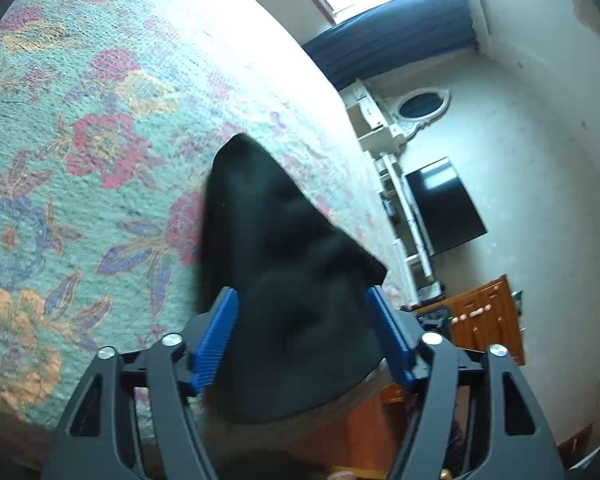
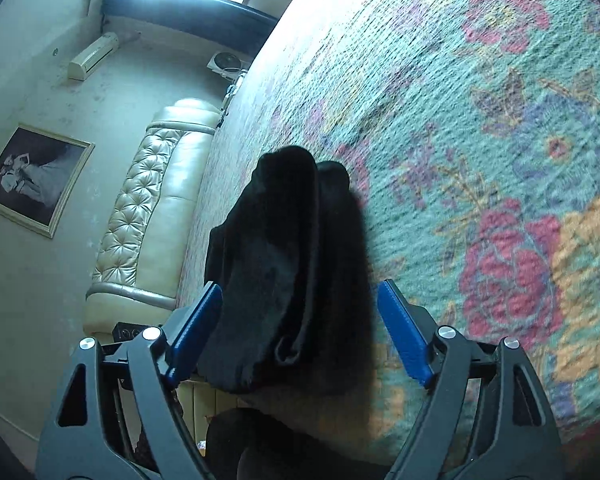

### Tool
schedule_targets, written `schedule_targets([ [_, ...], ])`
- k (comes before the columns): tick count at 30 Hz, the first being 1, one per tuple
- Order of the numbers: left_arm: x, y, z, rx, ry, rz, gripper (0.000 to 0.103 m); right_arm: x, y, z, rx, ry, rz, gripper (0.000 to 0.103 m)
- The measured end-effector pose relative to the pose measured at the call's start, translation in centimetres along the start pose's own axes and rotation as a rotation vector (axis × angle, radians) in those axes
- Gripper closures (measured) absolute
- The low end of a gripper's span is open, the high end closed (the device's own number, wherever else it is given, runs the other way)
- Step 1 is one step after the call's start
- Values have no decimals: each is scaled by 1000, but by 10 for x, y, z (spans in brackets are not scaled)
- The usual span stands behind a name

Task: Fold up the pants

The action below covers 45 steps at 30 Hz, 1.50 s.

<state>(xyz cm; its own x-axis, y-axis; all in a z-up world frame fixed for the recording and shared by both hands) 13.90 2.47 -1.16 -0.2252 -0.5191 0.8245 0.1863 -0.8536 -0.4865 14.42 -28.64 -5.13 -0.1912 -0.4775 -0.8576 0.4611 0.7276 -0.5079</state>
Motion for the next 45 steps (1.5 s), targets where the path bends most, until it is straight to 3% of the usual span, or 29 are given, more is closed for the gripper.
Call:
schedule_targets([
  [7,-37,47,53,-100,-62,68,30,-1,37,45,-31,-10,-22,23],
  [12,-66,74,86,-98,-209,-1,30,-7,49,57,-54,-15,18,23],
  [16,-52,96,100,-120,-171,-29,30,-12,62,57,-79,-40,16,23],
  [17,-48,102,100,-130,-141,3,32,-13,65,56,-86,-55,-3,26],
  [18,-45,109,98,-146,-107,46,49,-14,69,54,-95,-75,-40,34],
  [20,-46,121,94,-173,-65,155,66,-14,73,52,-96,-98,-79,47],
  [21,-46,122,94,-169,-62,157,71,-14,72,52,-94,-99,-61,51],
  [23,-43,120,94,-158,-63,151,76,-14,69,52,-83,-88,-33,63],
  [27,-37,110,93,-127,-3,212,80,-20,70,51,-64,-117,-62,66],
  [35,-40,89,103,-74,6,280,81,-36,97,60,-72,-124,-53,67],
  [45,-74,33,120,-7,-43,347,81,-67,162,73,-109,-140,-24,67],
])
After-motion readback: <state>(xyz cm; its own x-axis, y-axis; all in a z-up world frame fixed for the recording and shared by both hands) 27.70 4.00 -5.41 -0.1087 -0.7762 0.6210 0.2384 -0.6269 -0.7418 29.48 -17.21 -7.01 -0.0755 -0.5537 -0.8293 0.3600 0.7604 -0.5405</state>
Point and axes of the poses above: each gripper's, at about its wrist camera, not at the fingertips, and y roughly the way its jaws point, x to its right, z to its top, the point moved 7 cm from there along y, roughly the way its jaws point, and after that the axes turned 11 degrees about -x, right-handed, at the moved point
